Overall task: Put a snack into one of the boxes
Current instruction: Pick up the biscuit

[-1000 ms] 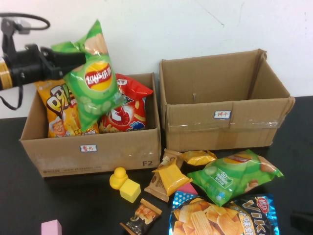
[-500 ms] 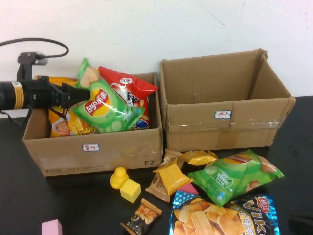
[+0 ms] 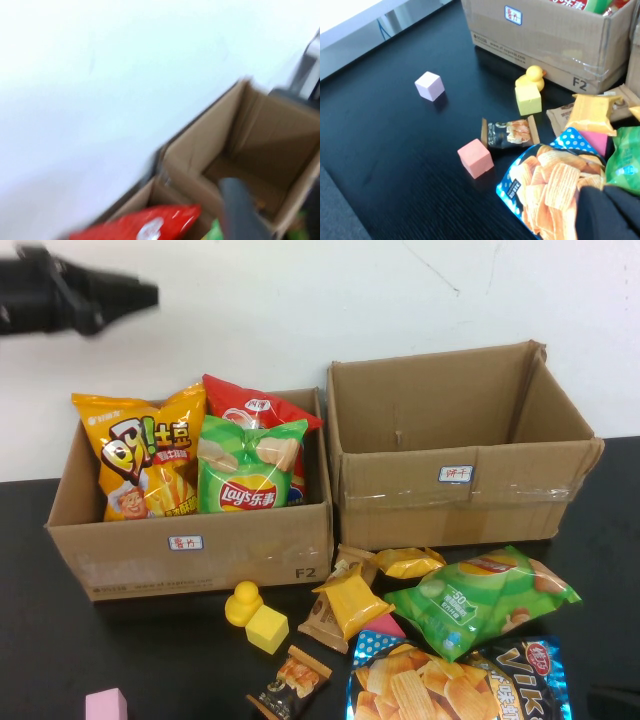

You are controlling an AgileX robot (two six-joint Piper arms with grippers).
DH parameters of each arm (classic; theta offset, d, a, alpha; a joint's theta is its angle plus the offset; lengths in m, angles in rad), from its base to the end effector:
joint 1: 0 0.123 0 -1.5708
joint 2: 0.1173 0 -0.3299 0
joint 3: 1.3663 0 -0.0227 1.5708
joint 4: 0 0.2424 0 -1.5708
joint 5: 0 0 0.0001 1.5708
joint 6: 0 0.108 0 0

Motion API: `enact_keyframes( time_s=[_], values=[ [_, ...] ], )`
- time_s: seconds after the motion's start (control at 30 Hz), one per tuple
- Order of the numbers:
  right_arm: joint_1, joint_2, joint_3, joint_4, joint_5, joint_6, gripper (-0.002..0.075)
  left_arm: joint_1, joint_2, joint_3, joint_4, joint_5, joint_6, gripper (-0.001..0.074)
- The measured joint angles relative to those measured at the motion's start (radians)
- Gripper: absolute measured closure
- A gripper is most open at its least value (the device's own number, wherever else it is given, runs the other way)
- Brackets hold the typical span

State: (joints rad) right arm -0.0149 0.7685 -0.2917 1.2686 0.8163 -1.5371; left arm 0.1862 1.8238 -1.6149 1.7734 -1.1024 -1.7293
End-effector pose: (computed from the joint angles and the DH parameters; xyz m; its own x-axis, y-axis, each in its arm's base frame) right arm 0.0847 0.0739 0.2577 -0.3918 -0.2696 -0.8797 -0.7288 0.6745 0.1179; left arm 0.4193 -0.0170 0.3985 -0.2784 0.0787 -0.9572 0.7650 0.6208 -0.1714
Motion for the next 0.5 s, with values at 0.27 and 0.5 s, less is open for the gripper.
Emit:
enact_keyframes(
  time_s=[0.27, 0.5],
  values=[
    [0.0, 0.0, -0.014, 0.031, 0.0, 0.0, 0.0727, 0.034, -0.281, 0.082, 0.0, -0.1, -0.025, 0.0724],
    [0.0, 0.004, -0.161, -0.056, -0.001, 0.023, 0.0727, 0.094, -0.67, 0.525, 0.0, 0.245, -0.017, 0.0734]
  ],
)
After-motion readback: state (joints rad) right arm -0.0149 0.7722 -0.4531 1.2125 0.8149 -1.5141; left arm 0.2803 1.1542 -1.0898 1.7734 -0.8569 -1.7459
